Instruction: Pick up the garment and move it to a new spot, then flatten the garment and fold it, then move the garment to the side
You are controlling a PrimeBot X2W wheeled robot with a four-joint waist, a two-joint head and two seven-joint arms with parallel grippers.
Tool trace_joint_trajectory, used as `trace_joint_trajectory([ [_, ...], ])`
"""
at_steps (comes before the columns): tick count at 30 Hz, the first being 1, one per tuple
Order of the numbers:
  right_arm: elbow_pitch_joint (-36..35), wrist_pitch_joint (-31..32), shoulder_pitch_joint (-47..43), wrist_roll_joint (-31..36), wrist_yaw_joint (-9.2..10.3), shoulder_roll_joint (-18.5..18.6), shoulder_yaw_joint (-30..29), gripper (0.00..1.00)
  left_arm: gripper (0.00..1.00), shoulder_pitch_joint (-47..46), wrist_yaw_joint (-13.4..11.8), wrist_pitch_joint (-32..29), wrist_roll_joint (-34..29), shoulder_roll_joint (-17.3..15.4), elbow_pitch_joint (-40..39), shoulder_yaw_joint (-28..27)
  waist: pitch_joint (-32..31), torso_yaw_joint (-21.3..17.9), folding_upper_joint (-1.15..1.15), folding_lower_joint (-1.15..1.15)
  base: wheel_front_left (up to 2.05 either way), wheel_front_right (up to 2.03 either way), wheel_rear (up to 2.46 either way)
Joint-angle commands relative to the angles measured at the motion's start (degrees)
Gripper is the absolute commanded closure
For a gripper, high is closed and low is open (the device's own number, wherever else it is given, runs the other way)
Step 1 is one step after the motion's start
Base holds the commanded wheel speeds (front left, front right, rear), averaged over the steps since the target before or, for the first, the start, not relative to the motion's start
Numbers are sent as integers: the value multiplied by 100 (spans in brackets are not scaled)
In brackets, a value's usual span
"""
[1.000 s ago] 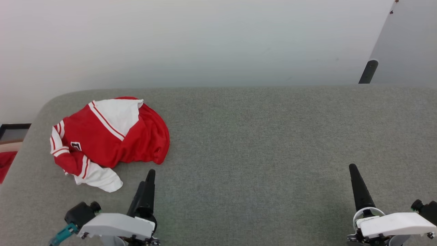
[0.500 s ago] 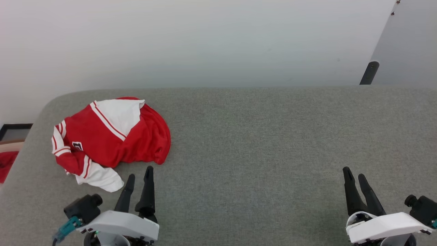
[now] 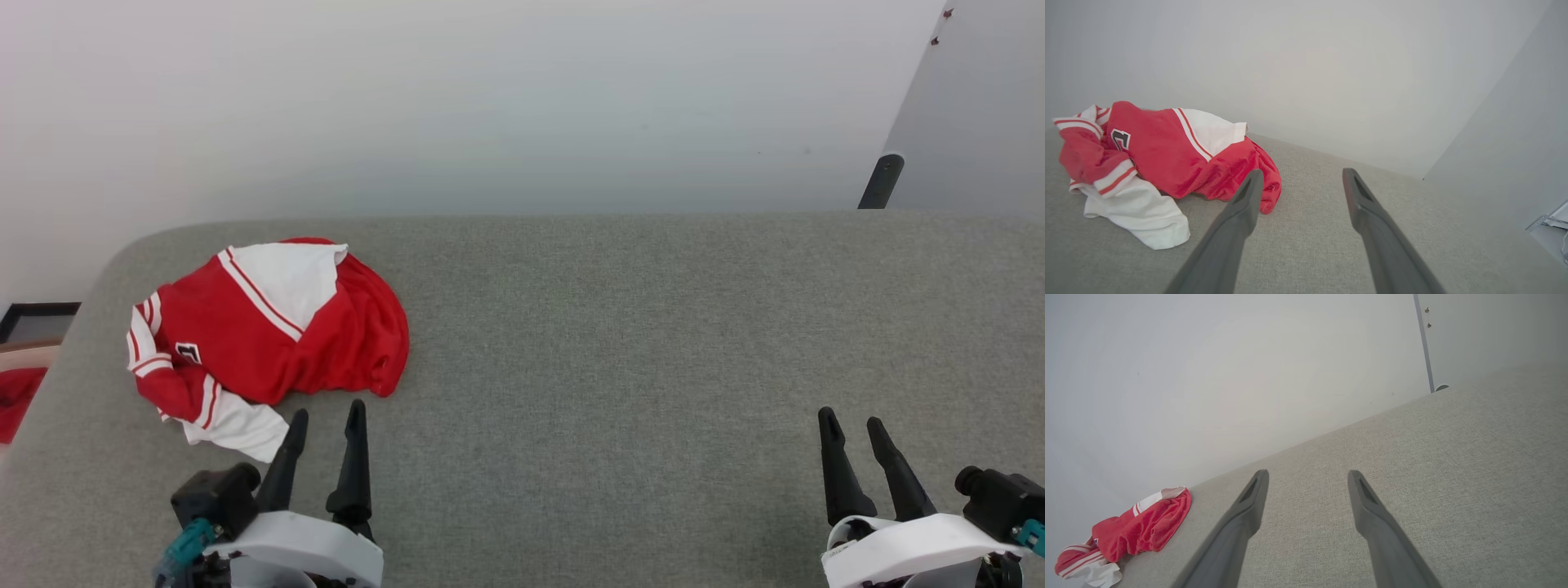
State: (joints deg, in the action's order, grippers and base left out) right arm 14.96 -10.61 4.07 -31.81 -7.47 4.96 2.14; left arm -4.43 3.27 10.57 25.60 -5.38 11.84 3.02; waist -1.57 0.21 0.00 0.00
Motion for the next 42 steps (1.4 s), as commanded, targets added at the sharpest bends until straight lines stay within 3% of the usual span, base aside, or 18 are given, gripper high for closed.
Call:
trace_joint_trajectory([
  [1,-24,-35,43,91,-3,-9,-8,0,0,8,1,38,-132,-8,-59,-19,-8,3,0,0,0,0,0],
  [25,-69,-262,-97,1225,-4,-32,-11,0,0,159,13,325,-1734,32,-251,-178,-112,37,0,0,0,0,0],
  [42,-97,-337,-138,1740,-4,-51,42,0,0,28,118,466,-2130,77,-70,-393,-150,300,0,0,0,0,0],
])
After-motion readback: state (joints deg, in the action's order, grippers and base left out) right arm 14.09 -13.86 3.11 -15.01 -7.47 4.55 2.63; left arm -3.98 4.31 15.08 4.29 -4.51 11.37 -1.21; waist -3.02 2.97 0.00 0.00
